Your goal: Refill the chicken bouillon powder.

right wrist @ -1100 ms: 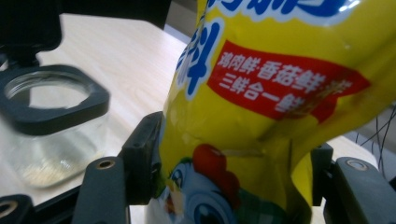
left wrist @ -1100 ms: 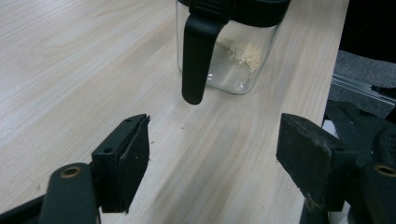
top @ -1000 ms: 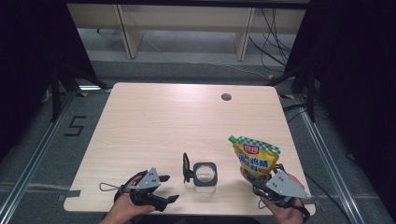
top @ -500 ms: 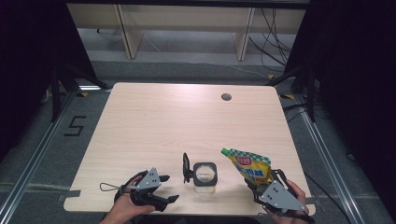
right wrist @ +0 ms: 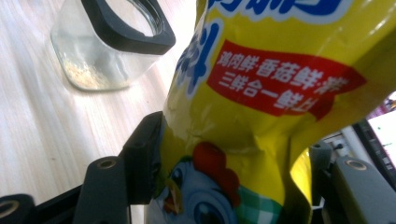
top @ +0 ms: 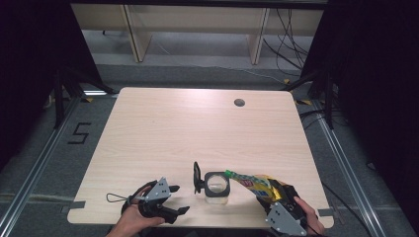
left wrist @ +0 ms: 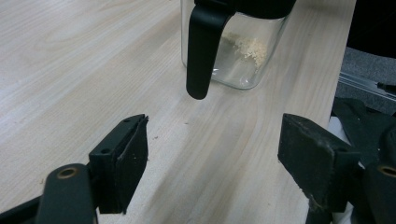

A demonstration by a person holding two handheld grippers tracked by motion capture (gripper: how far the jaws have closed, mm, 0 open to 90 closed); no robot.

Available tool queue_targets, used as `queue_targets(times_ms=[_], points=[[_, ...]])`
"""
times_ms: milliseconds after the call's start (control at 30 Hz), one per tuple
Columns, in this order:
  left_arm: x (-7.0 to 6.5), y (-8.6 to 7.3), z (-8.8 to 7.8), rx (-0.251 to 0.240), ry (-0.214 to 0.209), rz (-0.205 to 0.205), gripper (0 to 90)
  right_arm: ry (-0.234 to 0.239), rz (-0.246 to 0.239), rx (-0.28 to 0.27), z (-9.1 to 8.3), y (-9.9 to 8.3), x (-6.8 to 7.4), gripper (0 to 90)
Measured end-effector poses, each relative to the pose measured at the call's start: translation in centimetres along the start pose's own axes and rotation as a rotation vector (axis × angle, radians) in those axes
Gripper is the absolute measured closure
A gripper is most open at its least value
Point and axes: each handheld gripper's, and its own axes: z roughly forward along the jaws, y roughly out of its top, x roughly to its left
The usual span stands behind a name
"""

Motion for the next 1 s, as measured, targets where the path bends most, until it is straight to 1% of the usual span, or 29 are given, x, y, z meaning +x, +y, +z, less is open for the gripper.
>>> queue_targets(times_ms=[33, 67, 100, 133, 200, 233, 267, 300, 333, 367, 400, 433, 467, 500, 533, 567, 600, 633, 667, 700, 733, 767, 800, 833, 867, 900, 933, 967, 1000], points=[[0.0, 0.0, 0.0, -0.003, 0.003, 0.0, 24.1, -0.019, -0.025, 0.001, 0.0, 0.1, 0.0, 40.1], [0.0, 0.0, 0.0, -0.001, 0.003, 0.001, 24.0, -0.012, -0.028, 0.008, 0.0, 0.1, 0.0, 40.1], [-0.1, 0.0, 0.1, -0.012, -0.002, -0.014, 24.0, -0.018, -0.015, 0.017, -0.1, 0.2, 0.1, 40.1], [-0.1, 0.0, 0.1, -0.013, -0.002, -0.015, 24.0, -0.02, -0.058, 0.014, 0.0, 0.2, -0.1, 40.2], [-0.1, 0.0, 0.1, -0.008, 0.003, -0.005, 23.9, -0.019, -0.085, 0.03, 0.0, 0.4, 0.1, 40.1], [0.0, 0.0, 0.1, -0.009, 0.005, -0.002, 23.8, -0.002, -0.077, 0.045, 0.0, 0.5, 0.3, 40.1], [-0.2, 0.1, 0.1, -0.021, -0.004, -0.025, 23.8, -0.01, -0.095, 0.045, 0.1, 0.5, 0.5, 40.2], [-0.2, 0.1, 0.1, -0.025, -0.004, -0.029, 23.8, -0.003, -0.122, 0.06, 0.1, 0.6, 0.5, 40.2], [0.0, 0.1, 0.0, -0.003, 0.005, -0.004, 23.8, -0.011, -0.127, 0.076, 0.1, 0.7, 0.7, 40.1], [0.0, 0.0, 0.0, -0.002, 0.003, 0.001, 23.8, -0.016, -0.143, 0.076, 0.3, 0.8, 0.8, 40.2], [0.0, 0.0, 0.0, -0.001, 0.003, 0.001, 23.8, -0.015, -0.183, 0.073, 0.3, 0.9, 0.7, 40.2], [0.0, 0.1, 0.0, 0.005, 0.003, -0.001, 23.8, -0.026, -0.206, 0.076, 0.3, 0.9, 0.7, 40.2], [0.0, 0.1, 0.0, -0.002, 0.006, -0.004, 23.8, -0.035, -0.232, 0.083, 0.4, 1.0, 0.7, 40.2], [0.0, 0.1, 0.0, -0.001, 0.005, -0.003, 23.8, -0.043, -0.278, 0.098, 0.3, 1.2, 0.7, 40.2], [0.0, 0.0, 0.1, -0.007, 0.004, -0.002, 23.8, -0.039, -0.275, 0.106, 0.4, 1.2, 0.9, 40.2], [-0.2, 0.0, 0.2, -0.03, -0.008, -0.024, 23.8, -0.042, -0.249, 0.119, 0.4, 1.2, 1.1, 40.2], [-0.2, 0.1, 0.1, -0.02, -0.005, -0.022, 23.8, -0.04, -0.295, 0.114, 0.5, 1.2, 1.0, 40.2], [-0.2, 0.1, 0.1, -0.016, -0.002, -0.019, 23.8, -0.035, -0.319, 0.119, 0.6, 1.3, 1.1, 40.2], [-0.1, 0.1, 0.1, -0.017, -0.001, -0.02, 23.8, -0.037, -0.302, 0.128, 0.7, 1.2, 1.4, 40.2], [0.0, 0.1, 0.1, -0.004, 0.004, -0.008, 23.7, -0.04, -0.308, 0.134, 0.8, 1.2, 1.5, 40.2], [-0.2, 0.1, 0.2, -0.018, -0.008, -0.023, 23.7, -0.034, -0.34, 0.134, 0.9, 1.4, 1.5, 40.2], [-0.2, 0.1, 0.2, -0.027, -0.013, -0.029, 23.6, -0.031, -0.322, 0.139, 0.9, 1.3, 1.7, 40.2], [-0.2, 0.1, 0.2, -0.029, -0.01, -0.022, 23.6, -0.034, -0.409, 0.126, 1.1, 1.7, 1.2, 40.2], [-0.2, 0.1, 0.2, -0.035, -0.011, -0.024, 23.7, -0.03, -0.335, 0.141, 1.1, 1.5, 1.7, 40.2], [-0.2, 0.1, 0.1, -0.028, -0.01, -0.018, 23.6, -0.033, -0.387, 0.13, 1.2, 1.7, 1.5, 40.2], [-0.2, 0.2, 0.1, -0.023, -0.01, -0.018, 23.6, -0.035, -0.351, 0.142, 1.1, 1.7, 1.7, 40.2], [-0.2, 0.1, 0.1, -0.027, -0.005, -0.02, 23.5, -0.038, -0.365, 0.144, 1.2, 1.7, 1.7, 40.2], [-0.2, 0.1, 0.2, -0.034, -0.008, -0.022, 23.4, -0.044, -0.479, 0.125, 1.3, 2.2, 1.2, 40.2], [-0.2, 0.1, 0.2, -0.028, -0.005, -0.022, 23.2, -0.05, -0.459, 0.139, 1.3, 2.1, 1.5, 40.2]])
